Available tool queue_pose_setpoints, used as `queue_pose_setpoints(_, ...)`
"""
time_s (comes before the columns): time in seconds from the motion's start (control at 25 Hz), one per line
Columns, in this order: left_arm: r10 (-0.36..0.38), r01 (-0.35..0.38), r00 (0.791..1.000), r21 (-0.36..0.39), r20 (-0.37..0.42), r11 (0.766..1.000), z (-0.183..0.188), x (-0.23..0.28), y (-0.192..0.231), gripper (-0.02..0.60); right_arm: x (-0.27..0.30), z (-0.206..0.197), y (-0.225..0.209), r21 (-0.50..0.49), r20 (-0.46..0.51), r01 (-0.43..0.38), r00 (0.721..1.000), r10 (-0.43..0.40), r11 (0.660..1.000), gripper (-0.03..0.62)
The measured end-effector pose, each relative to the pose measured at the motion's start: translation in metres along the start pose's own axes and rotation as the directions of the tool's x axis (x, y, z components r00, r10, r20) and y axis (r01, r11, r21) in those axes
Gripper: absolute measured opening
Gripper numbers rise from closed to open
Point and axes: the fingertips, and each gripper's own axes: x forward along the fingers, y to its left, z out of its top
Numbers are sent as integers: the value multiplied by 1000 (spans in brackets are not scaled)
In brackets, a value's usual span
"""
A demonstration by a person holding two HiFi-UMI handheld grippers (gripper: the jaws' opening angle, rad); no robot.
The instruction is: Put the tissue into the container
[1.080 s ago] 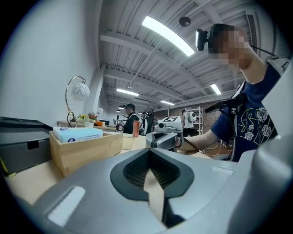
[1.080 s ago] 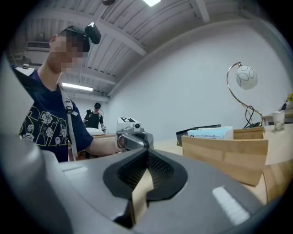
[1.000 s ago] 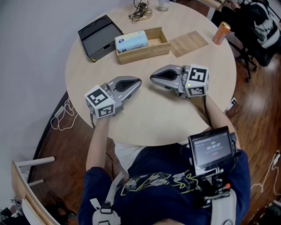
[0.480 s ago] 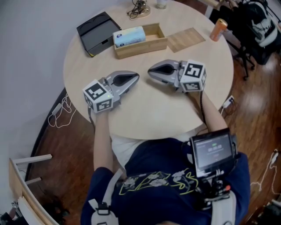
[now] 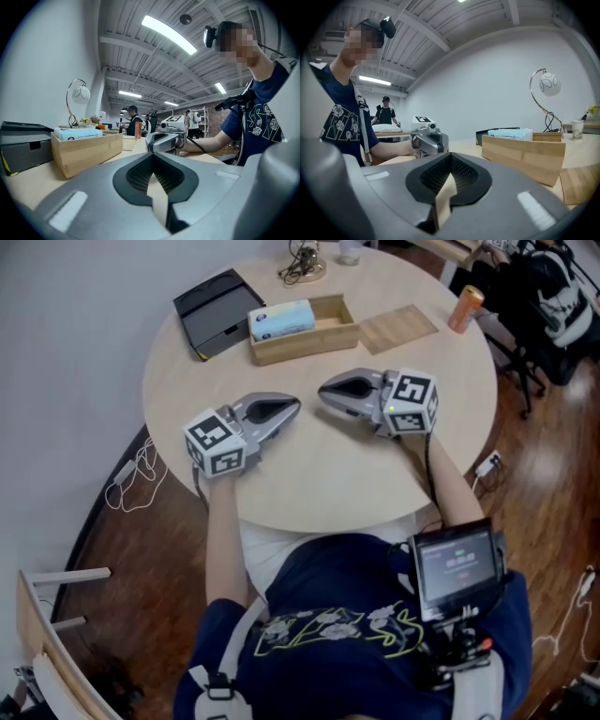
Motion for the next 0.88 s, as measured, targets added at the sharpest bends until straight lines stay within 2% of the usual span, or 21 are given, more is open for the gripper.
queue_pose_setpoints(0.68, -41, 41, 999, 0, 7, 999, 0, 3, -40, 5, -4, -1, 25, -8, -1, -32, 999, 32, 999, 0)
queue_pose_setpoints(0.88, -79, 79, 997, 6, 3, 997, -1, 3, -54, 5, -4, -4, 38, -9, -3, -58, 998, 58, 998, 0)
